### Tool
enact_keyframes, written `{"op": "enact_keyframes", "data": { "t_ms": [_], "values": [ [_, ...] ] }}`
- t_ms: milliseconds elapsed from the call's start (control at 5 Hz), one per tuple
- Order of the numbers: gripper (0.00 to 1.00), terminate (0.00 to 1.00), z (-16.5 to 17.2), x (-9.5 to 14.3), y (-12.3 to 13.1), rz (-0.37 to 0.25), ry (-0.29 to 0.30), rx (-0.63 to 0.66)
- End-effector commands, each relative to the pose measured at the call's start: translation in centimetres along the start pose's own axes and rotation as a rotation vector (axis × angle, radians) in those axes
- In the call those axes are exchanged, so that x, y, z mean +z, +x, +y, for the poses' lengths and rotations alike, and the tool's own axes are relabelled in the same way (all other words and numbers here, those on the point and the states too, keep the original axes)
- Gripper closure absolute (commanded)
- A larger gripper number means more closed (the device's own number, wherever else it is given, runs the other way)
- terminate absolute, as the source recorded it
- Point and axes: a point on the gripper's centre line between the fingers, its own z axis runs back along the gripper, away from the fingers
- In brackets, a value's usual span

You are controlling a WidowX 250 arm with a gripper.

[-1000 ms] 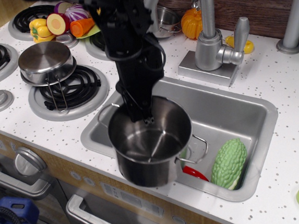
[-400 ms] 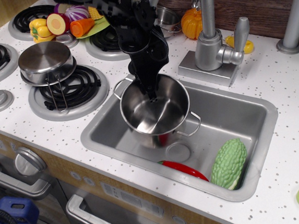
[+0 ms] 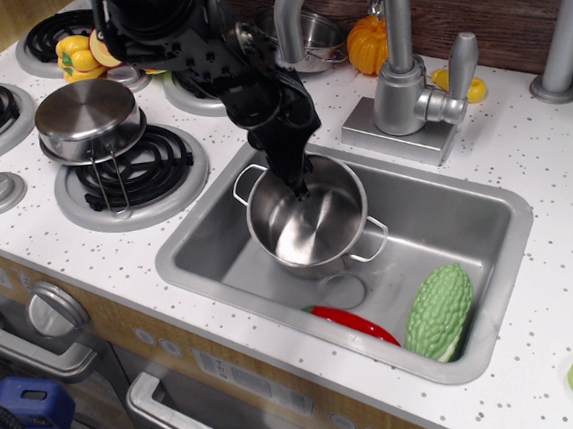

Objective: Put pot in sink

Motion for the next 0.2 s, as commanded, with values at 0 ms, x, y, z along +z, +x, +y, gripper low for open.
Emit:
{"op": "enact_keyframes", "data": {
  "t_ms": [0],
  "values": [
    [0.0, 1.0, 0.77, 0.7, 0.4, -0.017, 0.028, -0.001]
  ]
}}
